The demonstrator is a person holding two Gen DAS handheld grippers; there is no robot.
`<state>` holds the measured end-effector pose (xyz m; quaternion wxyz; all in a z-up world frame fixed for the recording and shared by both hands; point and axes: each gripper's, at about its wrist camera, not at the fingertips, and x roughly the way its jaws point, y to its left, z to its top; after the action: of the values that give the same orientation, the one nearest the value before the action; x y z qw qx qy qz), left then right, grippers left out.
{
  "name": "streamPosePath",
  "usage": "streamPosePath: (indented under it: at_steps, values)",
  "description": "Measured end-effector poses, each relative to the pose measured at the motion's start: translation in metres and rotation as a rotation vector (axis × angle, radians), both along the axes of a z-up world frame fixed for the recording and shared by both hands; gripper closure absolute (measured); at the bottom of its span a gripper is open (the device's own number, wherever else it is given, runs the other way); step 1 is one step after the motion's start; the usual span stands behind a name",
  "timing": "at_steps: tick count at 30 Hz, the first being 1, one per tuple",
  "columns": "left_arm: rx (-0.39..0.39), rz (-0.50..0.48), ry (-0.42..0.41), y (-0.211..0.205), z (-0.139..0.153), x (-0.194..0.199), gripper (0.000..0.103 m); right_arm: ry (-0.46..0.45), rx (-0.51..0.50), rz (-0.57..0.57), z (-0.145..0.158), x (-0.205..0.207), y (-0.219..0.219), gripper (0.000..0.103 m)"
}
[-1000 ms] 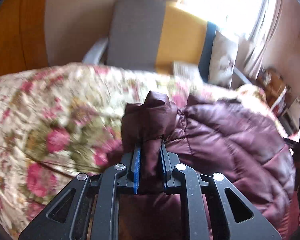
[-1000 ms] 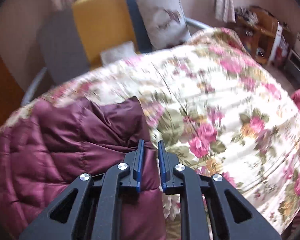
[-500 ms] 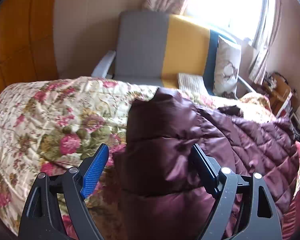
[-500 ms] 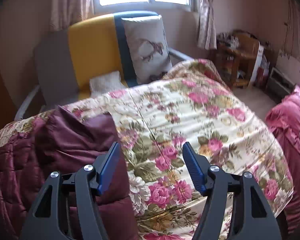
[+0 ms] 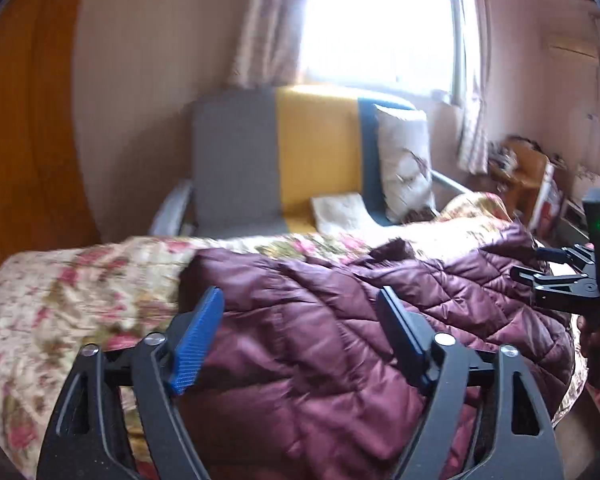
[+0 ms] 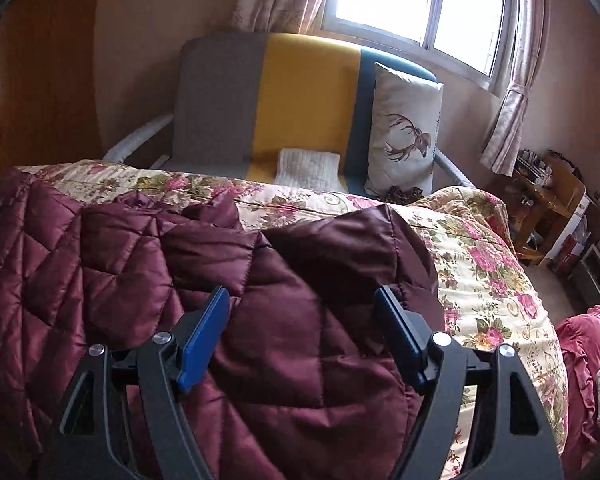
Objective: Fold large clothes
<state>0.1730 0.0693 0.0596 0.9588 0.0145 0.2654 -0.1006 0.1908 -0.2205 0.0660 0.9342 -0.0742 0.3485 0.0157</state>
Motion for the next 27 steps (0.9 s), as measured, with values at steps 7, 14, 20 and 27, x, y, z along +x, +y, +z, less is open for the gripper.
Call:
streamPosePath:
  at_steps: [7, 14, 20, 27]
  values:
    - [-0.193, 0.063, 0.255, 0.047, -0.079, 0.068, 0.04, 0.101, 0.13, -0.015, -0.039, 0.048, -0.026, 0.022]
    - [-0.189, 0.104, 0.239, 0.04, -0.096, 0.076, 0.04, 0.127, 0.242, -0.015, -0.081, 0.08, -0.036, 0.019]
    - [-0.134, 0.125, 0.231, 0.033, -0.088, 0.072, 0.04, 0.115, 0.229, -0.016, -0.074, 0.072, -0.034, 0.019]
    - [-0.071, 0.164, 0.157, 0.013, -0.047, 0.03, 0.003, 0.077, 0.26, -0.01, -0.045, 0.048, -0.037, 0.009]
